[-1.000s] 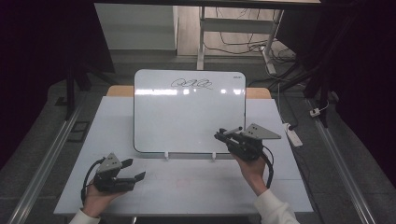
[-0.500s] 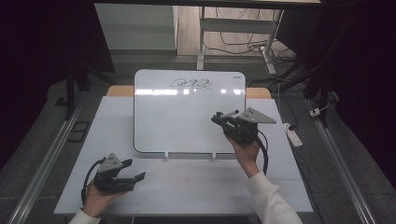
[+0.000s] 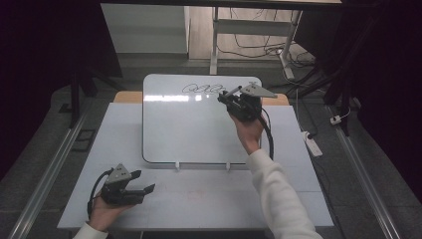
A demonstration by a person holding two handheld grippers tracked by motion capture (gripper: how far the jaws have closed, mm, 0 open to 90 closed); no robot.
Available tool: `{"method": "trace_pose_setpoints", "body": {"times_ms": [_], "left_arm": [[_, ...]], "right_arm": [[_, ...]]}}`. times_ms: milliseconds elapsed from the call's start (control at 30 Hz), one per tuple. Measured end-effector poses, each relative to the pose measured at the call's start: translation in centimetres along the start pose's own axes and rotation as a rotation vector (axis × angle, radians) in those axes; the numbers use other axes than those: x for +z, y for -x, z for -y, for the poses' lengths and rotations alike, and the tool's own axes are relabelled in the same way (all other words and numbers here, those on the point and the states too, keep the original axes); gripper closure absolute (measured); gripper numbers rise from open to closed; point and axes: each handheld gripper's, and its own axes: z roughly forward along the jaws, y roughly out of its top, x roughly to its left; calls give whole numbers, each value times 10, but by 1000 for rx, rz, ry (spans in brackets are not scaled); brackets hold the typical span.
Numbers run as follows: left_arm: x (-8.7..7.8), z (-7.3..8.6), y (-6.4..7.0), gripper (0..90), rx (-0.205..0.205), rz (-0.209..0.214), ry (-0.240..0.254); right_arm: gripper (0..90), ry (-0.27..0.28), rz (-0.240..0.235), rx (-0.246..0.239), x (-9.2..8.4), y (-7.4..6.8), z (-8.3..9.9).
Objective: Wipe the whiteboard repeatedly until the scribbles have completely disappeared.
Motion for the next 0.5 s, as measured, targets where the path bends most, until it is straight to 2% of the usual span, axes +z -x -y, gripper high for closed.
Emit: {"method": "trace_pose_setpoints", "body": {"times_ms": [100,167,300,400,500], "left_arm": [[1,0,0,260,1,0,-4],[1,0,0,260,4,-1,-7],[3,1,-1,260,8,-2,-12],[4,1,-2,260,6,-5,-14],[4,1,-3,261,5,-8,-15]], "right_arm": [[774,-5,14,-3,9,3,-4],[774,12,31,3,16,9,-8],[774,39,46,54,30,20,-14],[774,45,37,51,37,20,-14],[774,48,32,43,51,17,-11]]}}
